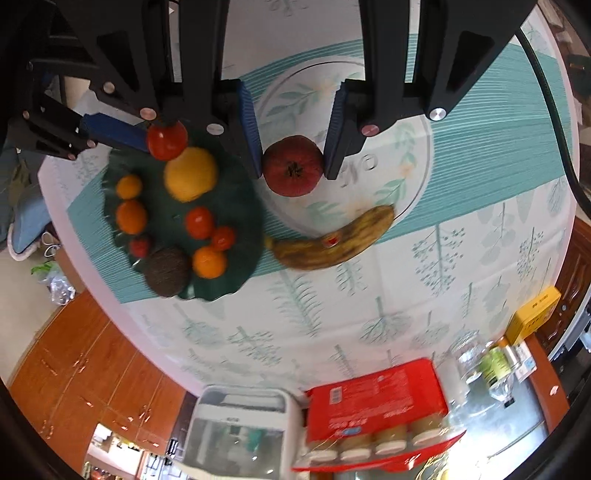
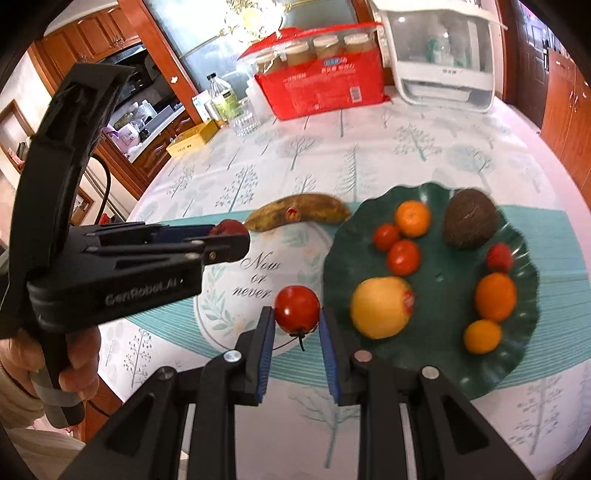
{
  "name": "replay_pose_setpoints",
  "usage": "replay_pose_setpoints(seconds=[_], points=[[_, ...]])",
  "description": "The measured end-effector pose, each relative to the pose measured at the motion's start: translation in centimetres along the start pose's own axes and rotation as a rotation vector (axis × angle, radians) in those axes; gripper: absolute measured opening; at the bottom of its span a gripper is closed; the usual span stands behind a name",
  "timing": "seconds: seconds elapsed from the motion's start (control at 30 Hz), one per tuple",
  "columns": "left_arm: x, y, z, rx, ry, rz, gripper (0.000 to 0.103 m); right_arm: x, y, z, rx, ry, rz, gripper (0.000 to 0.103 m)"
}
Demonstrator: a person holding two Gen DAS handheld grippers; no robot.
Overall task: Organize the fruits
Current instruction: 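Carry the apple and the cherry tomato over the green plate, then lower both fruits onto the green plate and open both tools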
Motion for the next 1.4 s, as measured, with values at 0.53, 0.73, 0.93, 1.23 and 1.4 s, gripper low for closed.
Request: replay_pose_setpoints(seconds=[0.53, 0.73, 0.93, 1.23, 1.4], points=[[-1.4, -3.5, 9.9, 0.006, 0.078, -0.016, 0.032, 5.1, -1.4, 8.5, 0.016, 0.090, 0.019, 0.025], [-3.0, -4.2, 12.0, 0.004, 0.070, -0.044, 0.032, 4.5, -1.2, 11.0, 0.006, 0.102, -0.020, 0.025], [-4.4, -4.4, 12.8, -0.001, 0.062, -0.072, 0.032, 3.4, -1.1, 12.3, 0.008, 0.098, -0.055, 0.025], [-5.5, -4.3, 13.4, -0.022, 0.046, -0.104, 0.033, 1.7, -1.0, 13.4, -0.019, 0.100, -0.101, 0.025], [-5.8, -4.1, 13.1, -0.021, 0.035, -0.108, 0.058, 1.5, -0.9, 13.7, -0.032, 0.109, -0.106, 0.030]])
Point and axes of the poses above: each gripper's, at about its wrist camera, not at the fingertips, and x roughly against the way its jaws point, z to its right, y to its underside, the point moved 5 cm from there along -x, roughly the way its jaws point, and after that the axes turned 14 degrees about -y, right-handed, at the moved point
